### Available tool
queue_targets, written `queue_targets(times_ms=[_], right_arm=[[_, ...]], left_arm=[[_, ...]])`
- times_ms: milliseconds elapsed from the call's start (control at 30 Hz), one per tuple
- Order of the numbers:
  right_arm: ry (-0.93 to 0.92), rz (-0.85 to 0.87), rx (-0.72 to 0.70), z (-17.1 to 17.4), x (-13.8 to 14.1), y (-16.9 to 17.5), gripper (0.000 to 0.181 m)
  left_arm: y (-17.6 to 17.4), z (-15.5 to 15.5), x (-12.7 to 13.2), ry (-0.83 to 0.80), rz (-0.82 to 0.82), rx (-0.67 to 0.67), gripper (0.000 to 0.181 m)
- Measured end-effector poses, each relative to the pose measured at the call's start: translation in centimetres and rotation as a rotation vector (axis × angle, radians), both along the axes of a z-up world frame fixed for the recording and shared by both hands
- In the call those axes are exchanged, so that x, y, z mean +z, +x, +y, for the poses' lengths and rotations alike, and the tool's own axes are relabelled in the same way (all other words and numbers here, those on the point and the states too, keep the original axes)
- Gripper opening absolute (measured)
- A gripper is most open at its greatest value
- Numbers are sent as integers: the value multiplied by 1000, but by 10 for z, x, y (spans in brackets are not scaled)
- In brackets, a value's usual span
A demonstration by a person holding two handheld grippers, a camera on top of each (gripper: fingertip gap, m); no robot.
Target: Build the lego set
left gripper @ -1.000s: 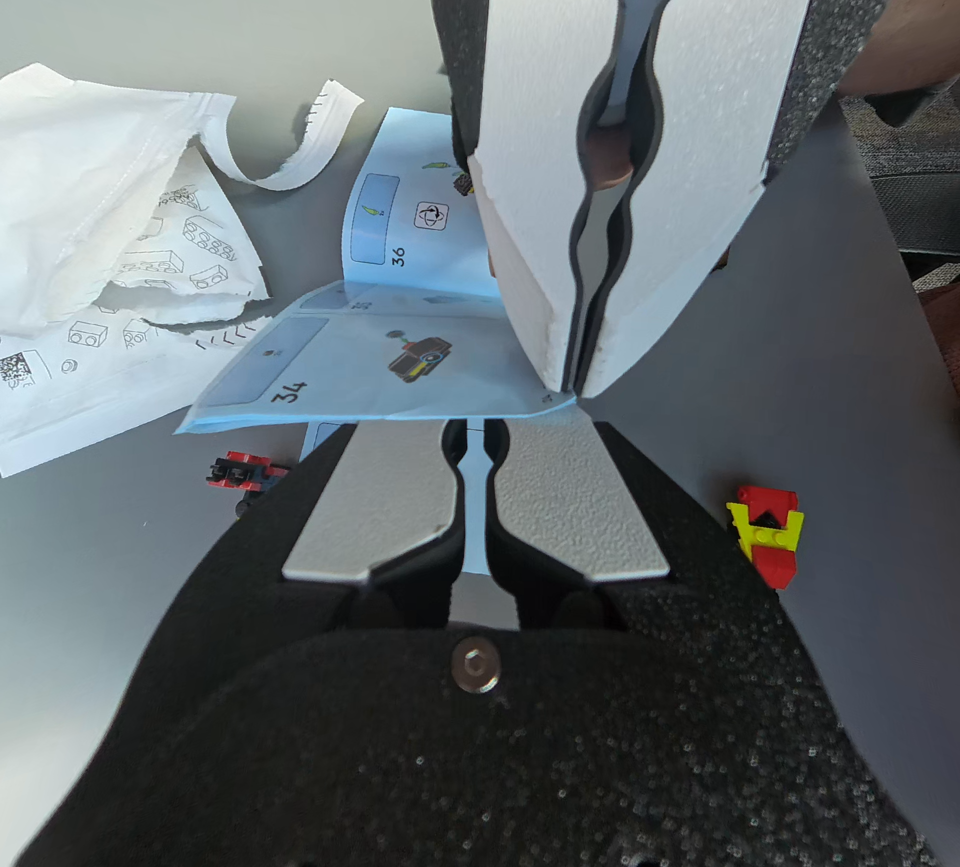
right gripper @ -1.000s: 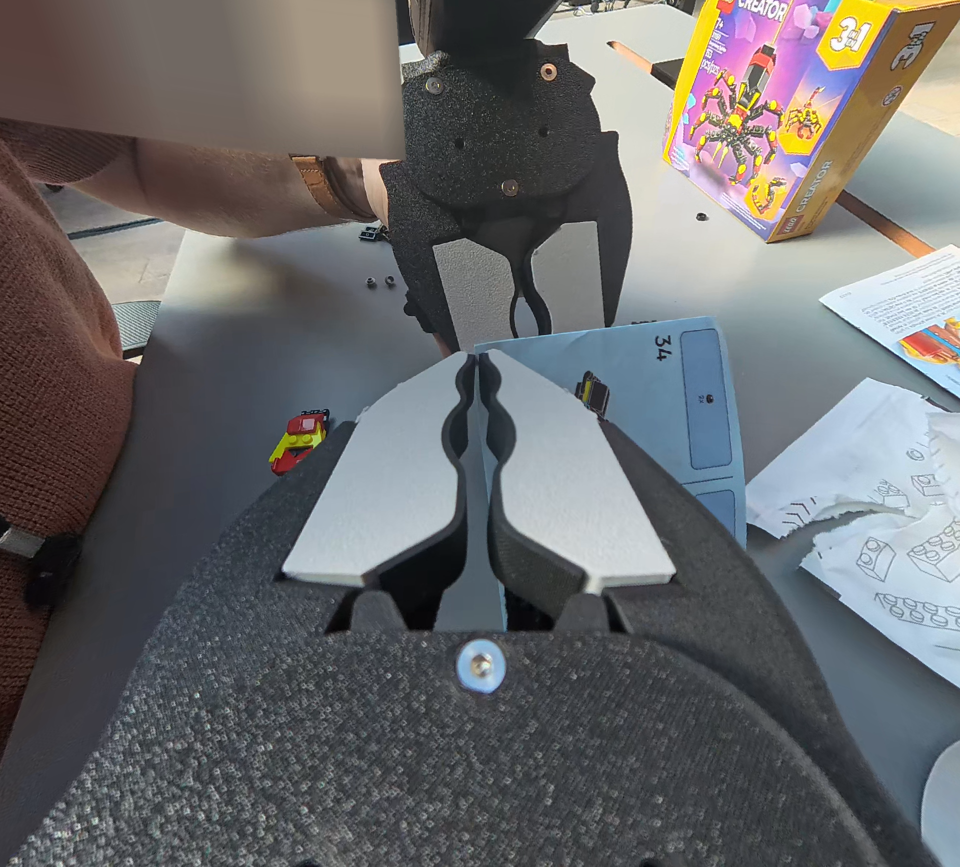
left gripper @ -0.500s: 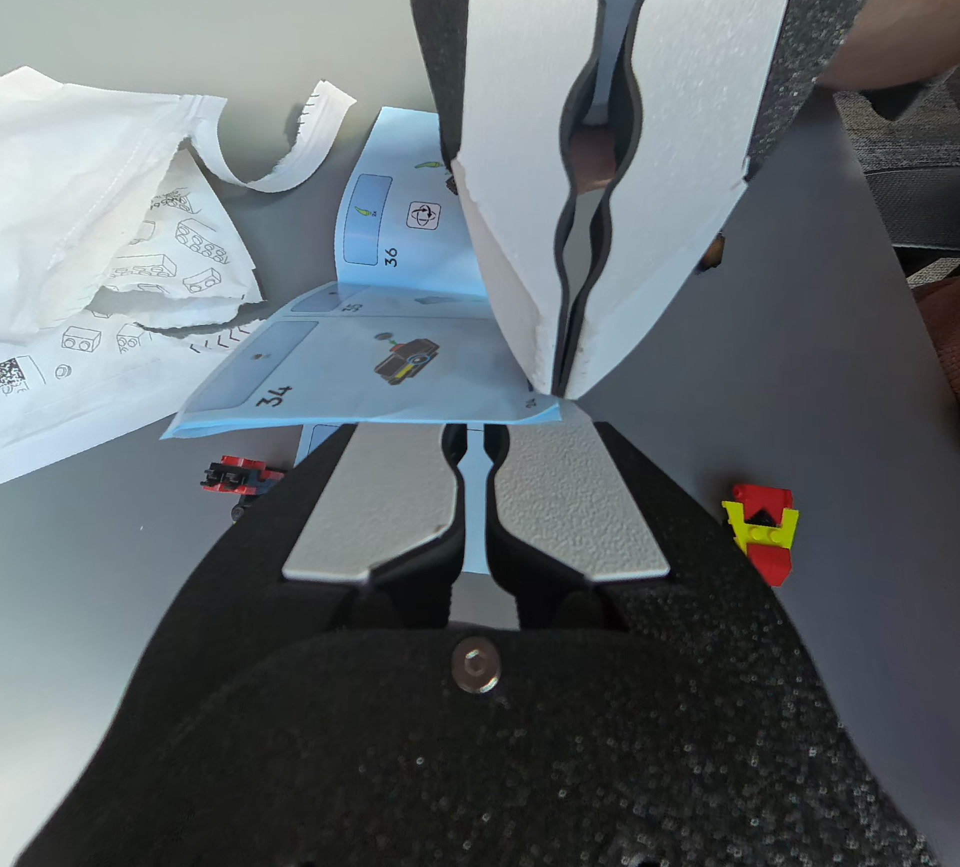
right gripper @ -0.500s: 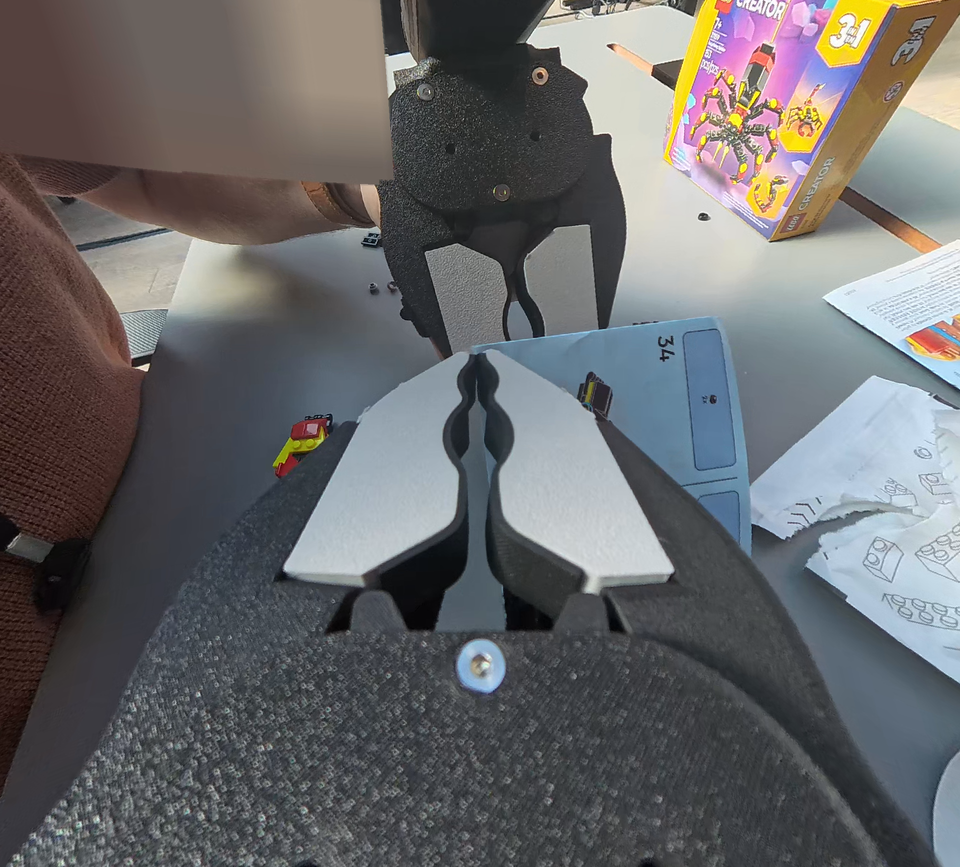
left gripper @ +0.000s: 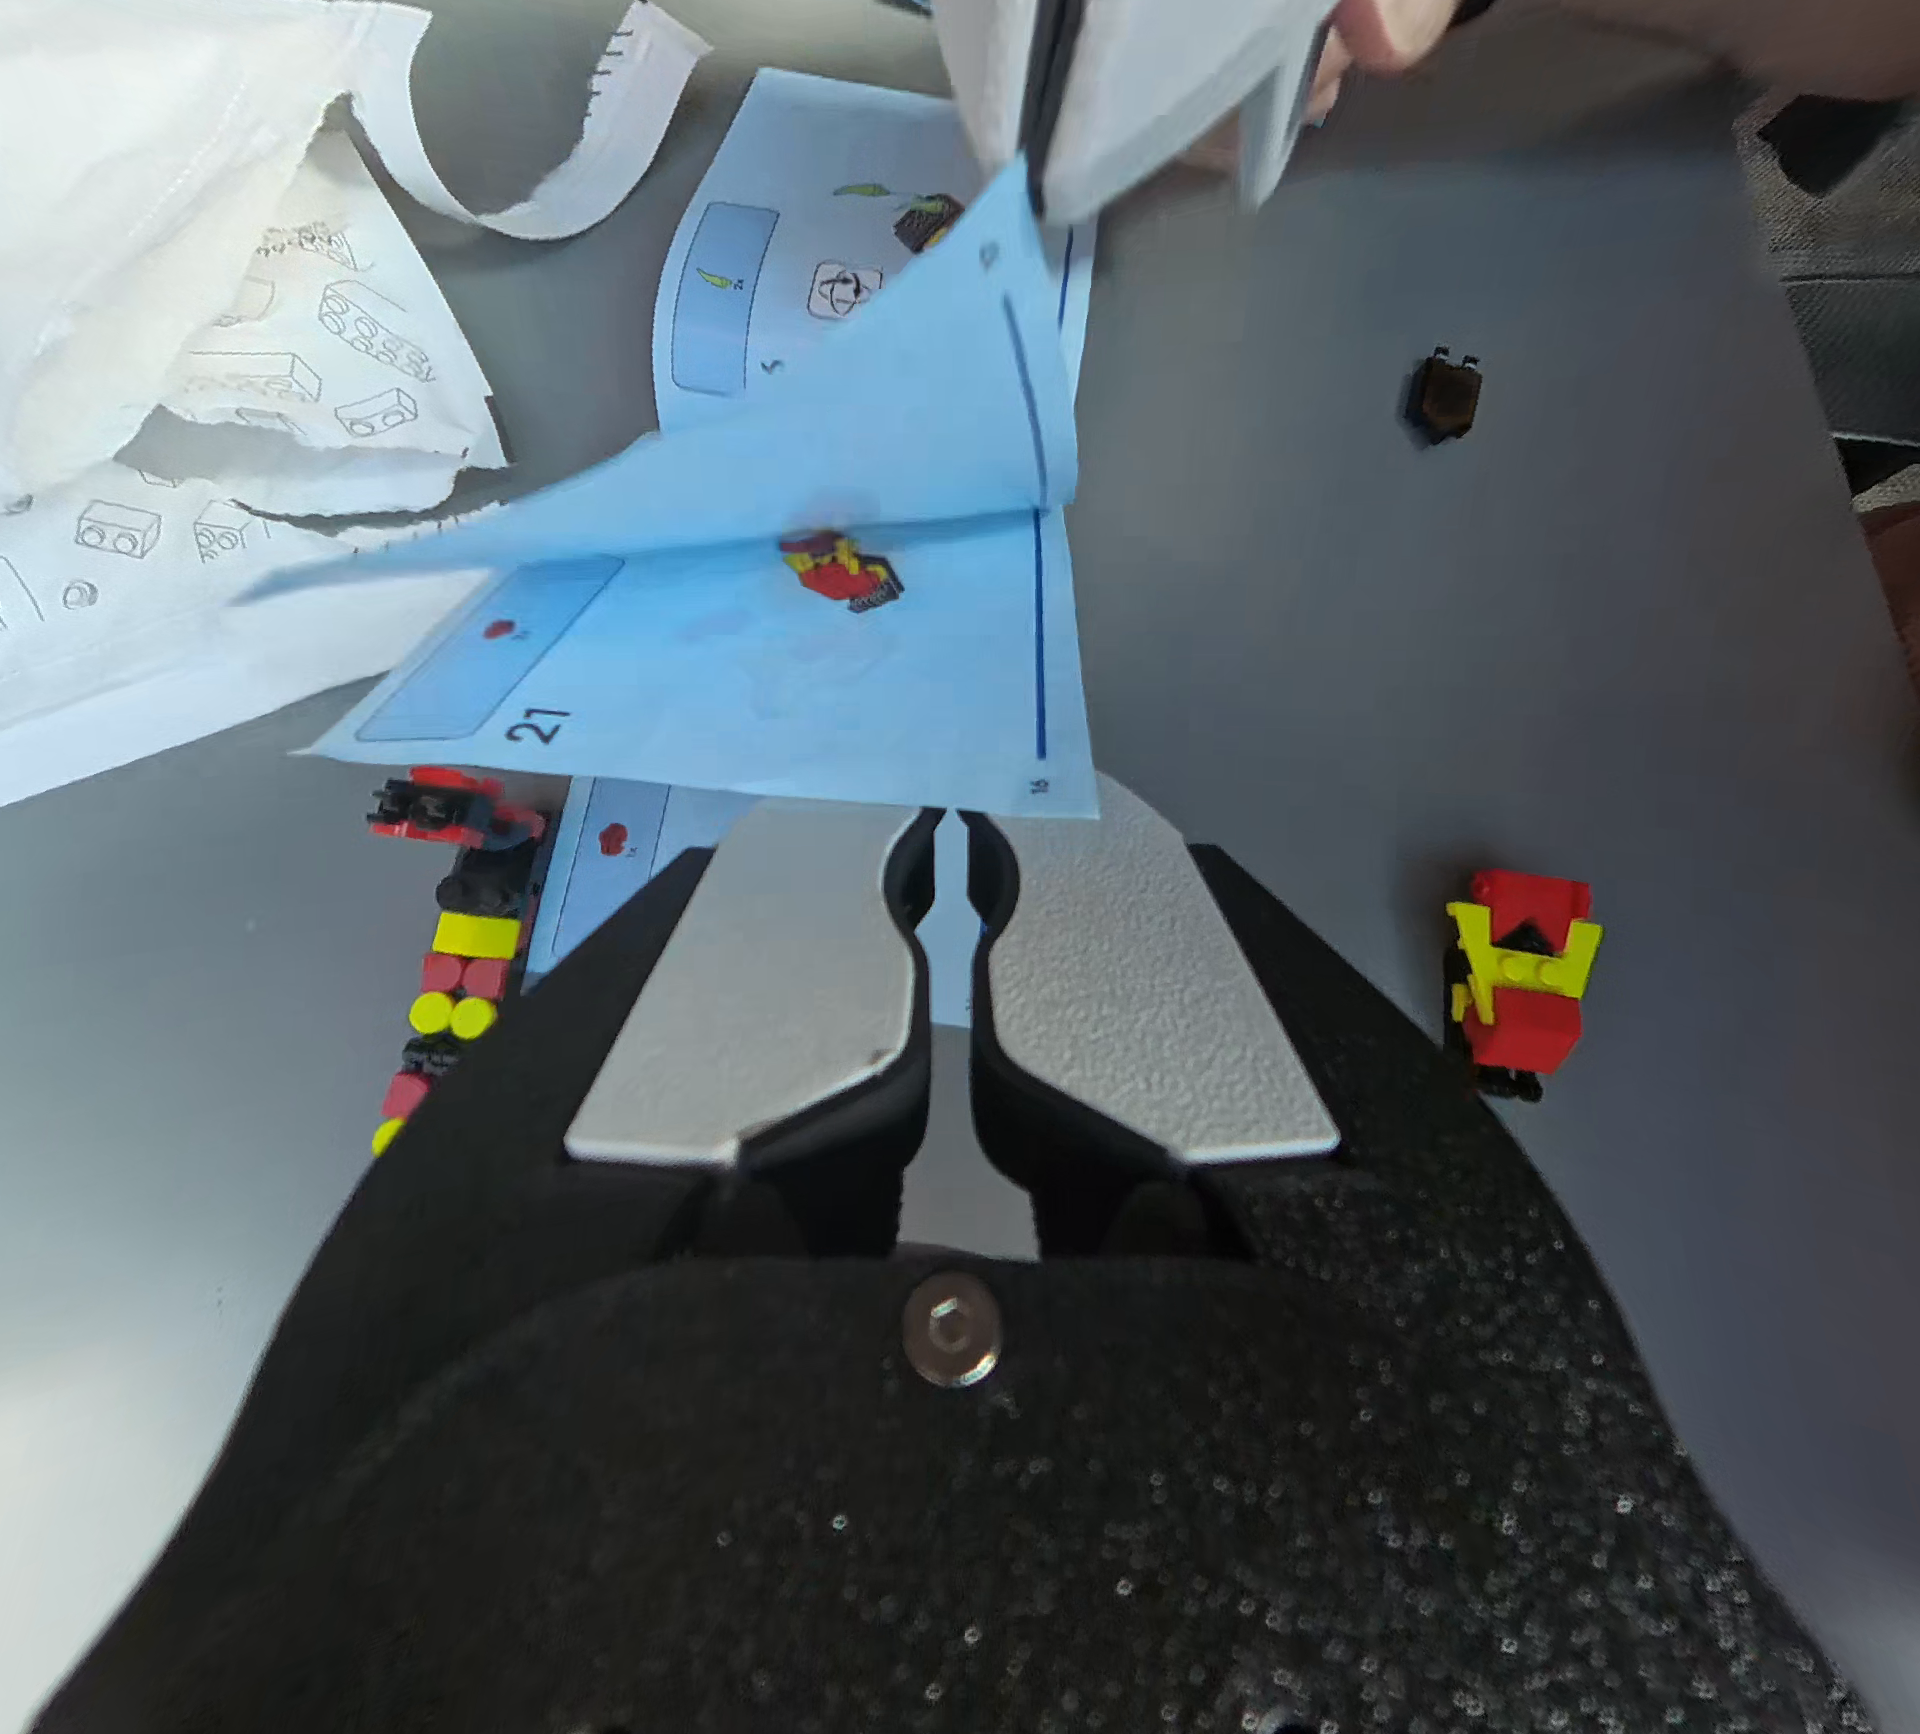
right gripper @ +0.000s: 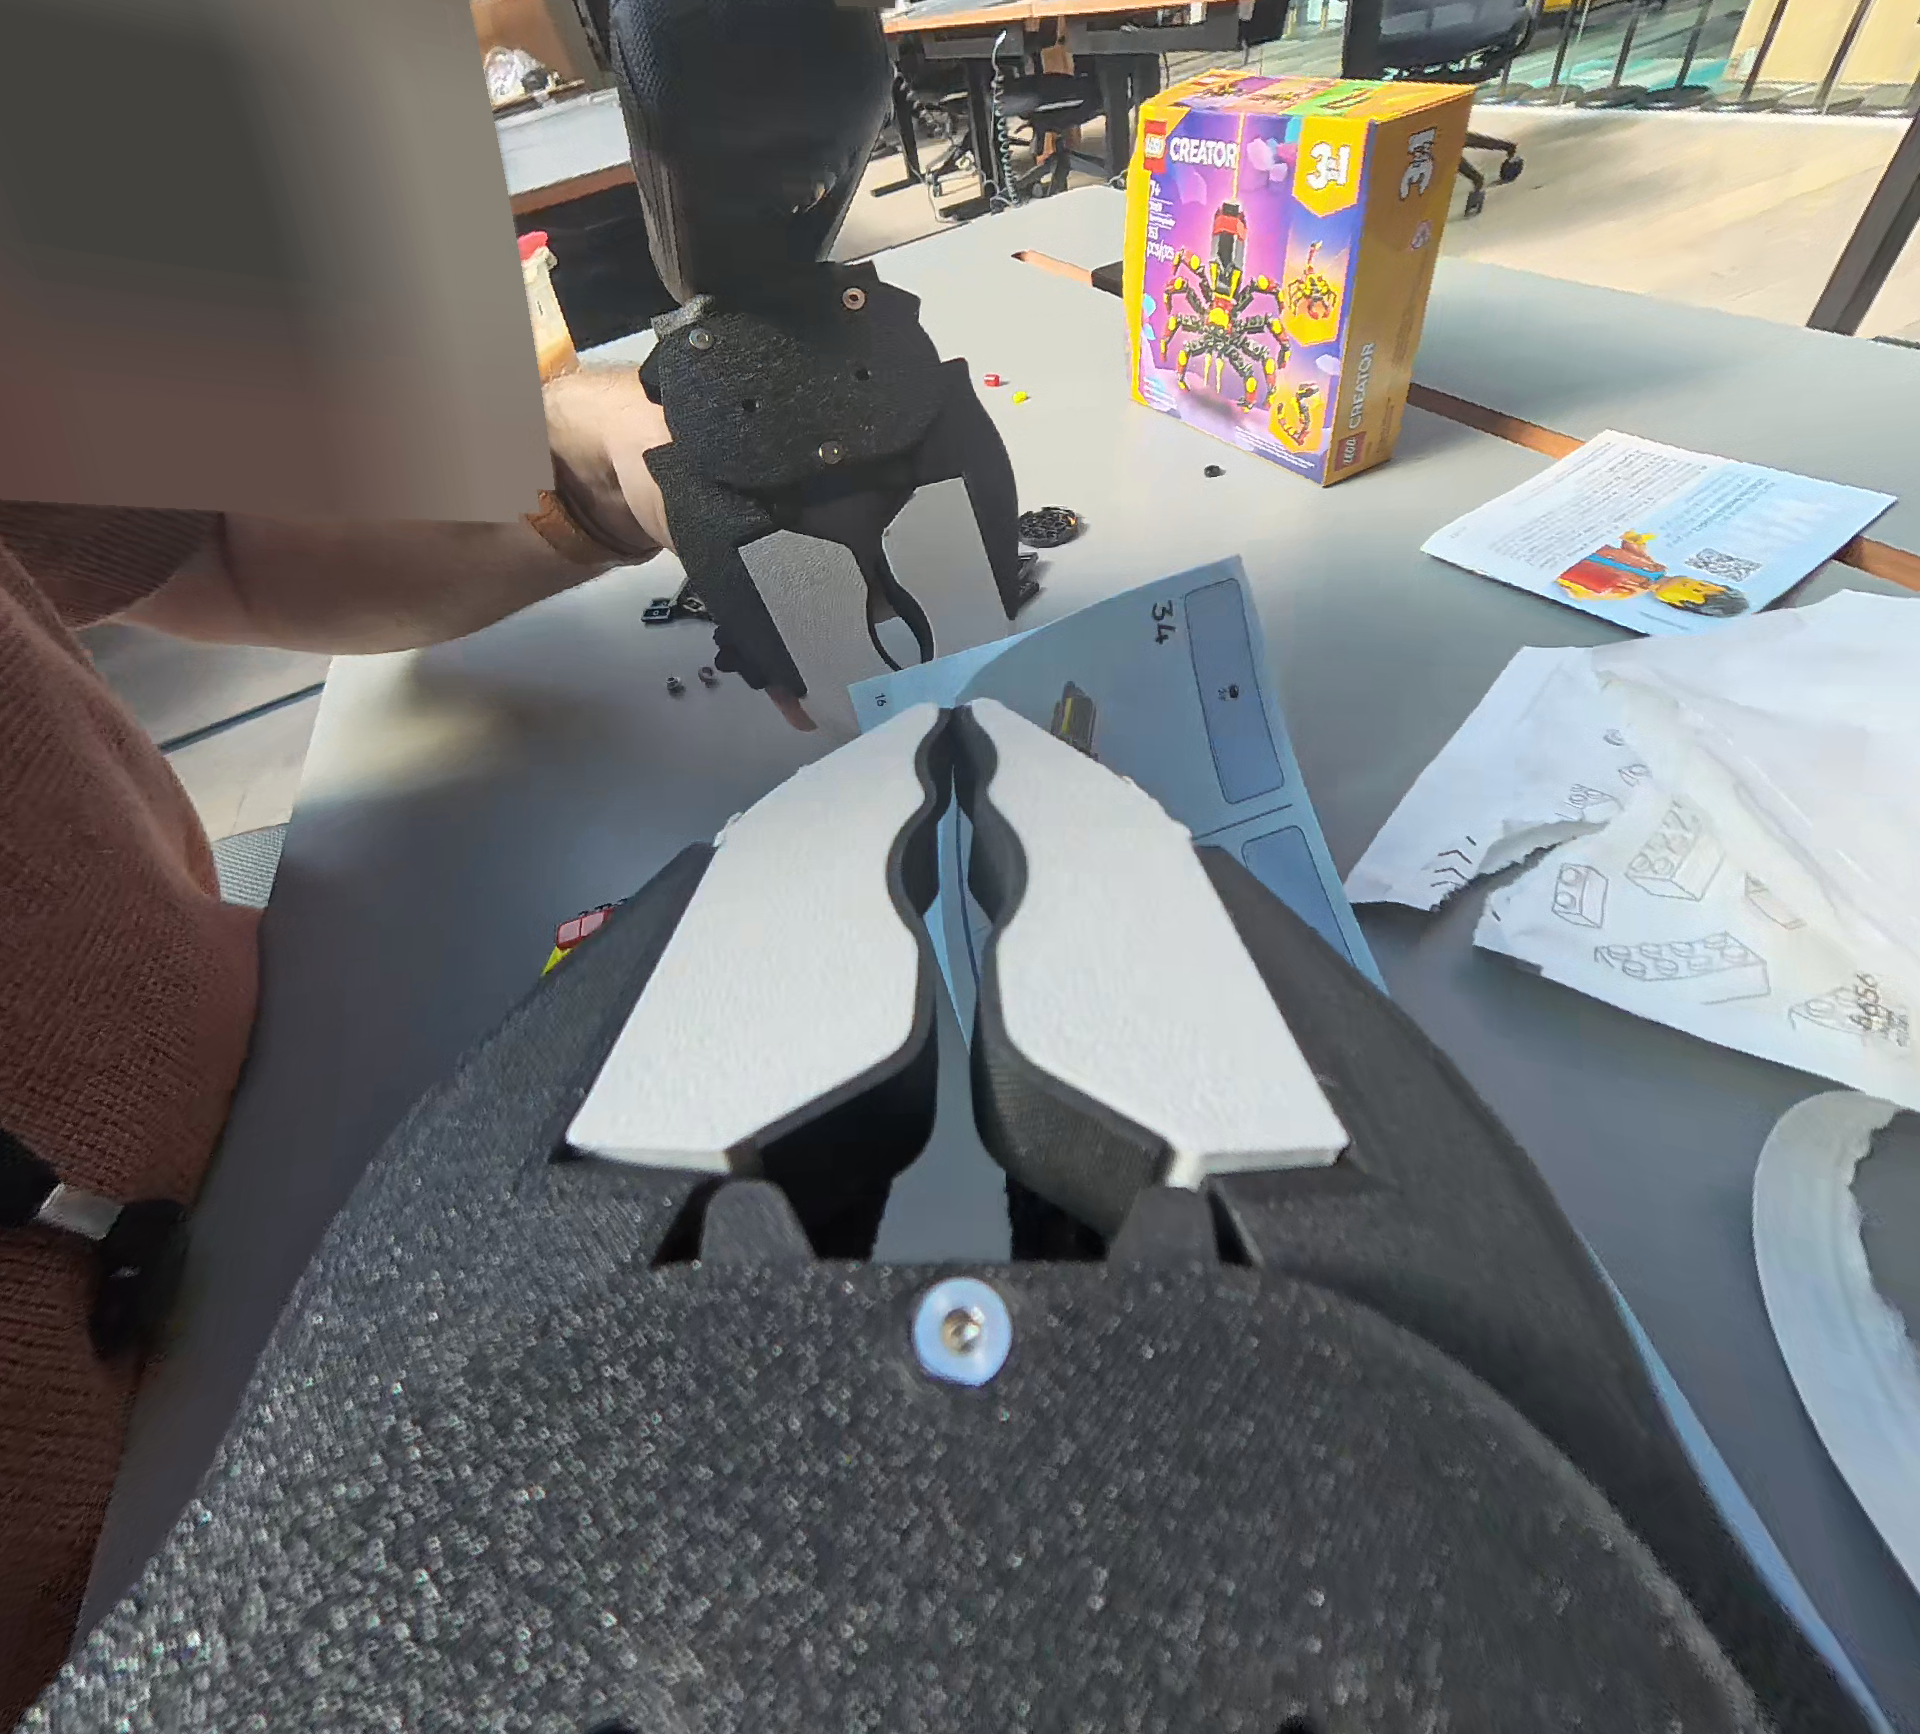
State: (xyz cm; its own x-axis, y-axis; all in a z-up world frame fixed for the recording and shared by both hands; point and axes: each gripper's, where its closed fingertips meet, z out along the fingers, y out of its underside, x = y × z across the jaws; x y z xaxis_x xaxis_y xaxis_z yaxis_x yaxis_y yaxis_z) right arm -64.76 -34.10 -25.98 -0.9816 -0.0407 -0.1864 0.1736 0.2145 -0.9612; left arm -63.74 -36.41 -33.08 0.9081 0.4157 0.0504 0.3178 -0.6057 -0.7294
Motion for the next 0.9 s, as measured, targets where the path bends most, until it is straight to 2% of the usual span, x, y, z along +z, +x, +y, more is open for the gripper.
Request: queue_targets(times_ms=[133,233,300,400,467,567,667,800,900], right_arm=[[-58,-53,-122,31,3,-14,0],[-95,-111,-224,58,-2,-24,0],[-84,-145,-261,71,-11,-26,0],[-16,-185,-266,72,-26,-24,0],[65,-191,-247,67,-37,-21,0],[223,-80,-189,47,-54,-10,0],[361,123,-116,21,-68,5,28],[506,413,43,-6,-92,19,27],[565,430,134,-18,-104,22,29]], left_arm=[[3,-43,-17,-145,-21,71,0],[-8,-66,-12,-192,16,156,0],[-14,-46,-9,-143,14,123,0],[-21,-24,-27,-206,-13,25,0],[-28,-11,-19,-132,-24,16,0],[-38,-2,-14,-136,-1,-3,0],[-39,-5,-20,-199,-6,-15,0],[-27,-23,-24,-242,-9,-5,0],[-19,-33,-26,-231,-24,15,0]])
